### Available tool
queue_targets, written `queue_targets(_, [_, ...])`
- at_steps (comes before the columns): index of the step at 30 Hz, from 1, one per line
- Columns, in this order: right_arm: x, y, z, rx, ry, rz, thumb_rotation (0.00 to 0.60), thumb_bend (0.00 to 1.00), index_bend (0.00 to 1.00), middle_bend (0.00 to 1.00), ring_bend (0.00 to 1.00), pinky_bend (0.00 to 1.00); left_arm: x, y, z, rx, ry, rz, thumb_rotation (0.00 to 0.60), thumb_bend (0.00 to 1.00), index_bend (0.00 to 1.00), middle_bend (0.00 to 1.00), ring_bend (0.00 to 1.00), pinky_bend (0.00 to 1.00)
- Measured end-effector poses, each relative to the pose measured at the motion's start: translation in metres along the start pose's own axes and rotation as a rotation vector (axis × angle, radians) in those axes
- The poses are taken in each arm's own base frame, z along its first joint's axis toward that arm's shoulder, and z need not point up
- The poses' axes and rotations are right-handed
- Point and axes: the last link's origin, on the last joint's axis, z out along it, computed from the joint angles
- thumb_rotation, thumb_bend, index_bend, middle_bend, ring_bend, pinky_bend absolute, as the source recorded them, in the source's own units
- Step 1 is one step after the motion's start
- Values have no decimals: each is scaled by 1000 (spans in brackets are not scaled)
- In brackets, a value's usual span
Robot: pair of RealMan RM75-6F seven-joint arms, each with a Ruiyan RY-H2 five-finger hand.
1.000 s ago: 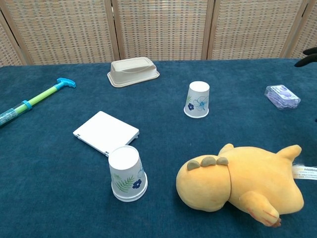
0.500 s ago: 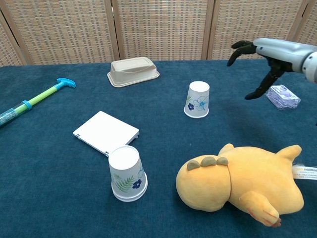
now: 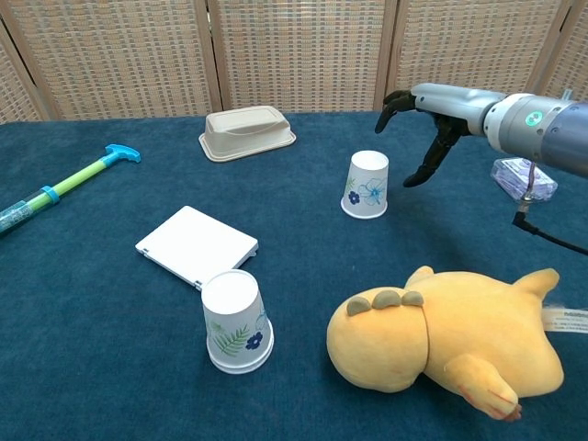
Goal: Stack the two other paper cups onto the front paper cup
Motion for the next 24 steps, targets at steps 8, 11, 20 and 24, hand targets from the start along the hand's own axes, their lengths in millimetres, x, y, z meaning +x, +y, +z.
queue_targets(8, [-11,-11,17,2,-38,-13,600,196,286,0,0,75,-2,0,2,0,-11,-2,600,296,93,0,0,79])
queue_targets(11, [-12,-15,24,3,-43,-21,600,196,287,0,0,76,-2,-1,3,3,-15,-4,600,296,93,0,0,79])
queue_targets(20, [-19,-18,37,-7,-60,-53,600,205,365,3,0,89,-5,-1,4,-2,-33,-4,600,296,94,0,0,79])
queue_targets(24, [-23,-16,40,-14,-65,-57,600,211,444,28,0,106,-7,0,4,-8,-39,-5,600,296,97,0,0,79])
